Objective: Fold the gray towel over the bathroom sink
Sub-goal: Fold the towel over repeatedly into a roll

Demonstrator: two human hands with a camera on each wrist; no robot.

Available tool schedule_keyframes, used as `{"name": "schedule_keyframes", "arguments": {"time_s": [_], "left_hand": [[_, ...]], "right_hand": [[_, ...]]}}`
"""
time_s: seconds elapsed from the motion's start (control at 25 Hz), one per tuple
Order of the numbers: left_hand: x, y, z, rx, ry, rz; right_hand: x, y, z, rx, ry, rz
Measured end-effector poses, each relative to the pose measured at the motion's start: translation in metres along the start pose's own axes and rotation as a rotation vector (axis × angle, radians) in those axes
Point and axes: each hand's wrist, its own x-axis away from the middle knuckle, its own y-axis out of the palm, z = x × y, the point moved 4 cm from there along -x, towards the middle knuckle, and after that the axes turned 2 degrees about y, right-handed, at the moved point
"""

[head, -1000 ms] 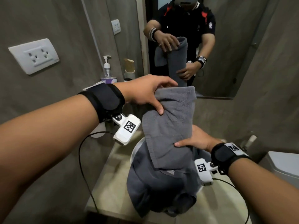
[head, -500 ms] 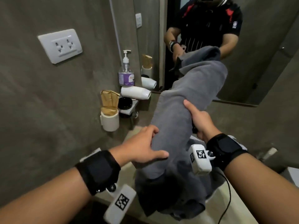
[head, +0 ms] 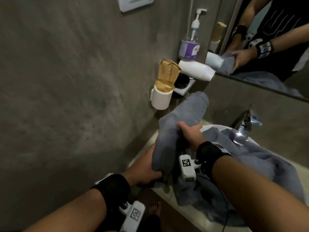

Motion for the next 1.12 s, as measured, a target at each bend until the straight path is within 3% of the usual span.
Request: {"name": "schedule_keyframes", "arguments": {"time_s": [0.16, 0.32, 0.52, 0.68, 0.76, 0.88, 0.96, 1.12], "left_hand": [[0.004, -0.002, -0.078, 0.070, -0.135, -0.110], [-0.010, -0.003, -0.132, 0.035, -0.263, -0.157], [-0.017, 0.006, -0.177, -0.296, -0.458, -0.183], [0.003, 0.015, -0.180, -0.547, -0.444, -0.143], [0.013, 0.016, -0.172, -0.645, -0.383, -0.109], [0.013, 0.028, -0.159, -0.830, -0.236, -0.302], [0.008, 0.034, -0.157, -0.826, -0.221, -0.384], [0.004, 0.032, -0.163, -0.814, -0.307, -0.425]], "right_hand": [[-0.042, 0.065, 0.040, 0.244, -0.007, -0.087], [-0.071, 0.096, 0.062, 0.228, 0.079, -0.152], [-0.082, 0.113, 0.076, 0.069, 0.108, -0.259], [-0.077, 0.110, 0.089, -0.075, 0.228, -0.420], [-0.067, 0.099, 0.085, 0.075, 0.117, -0.443], [-0.052, 0.098, 0.087, 0.544, -0.186, -0.443], [-0.045, 0.107, 0.098, 0.690, -0.206, -0.529], [-0.058, 0.129, 0.104, 0.852, -0.184, -0.617]]}}
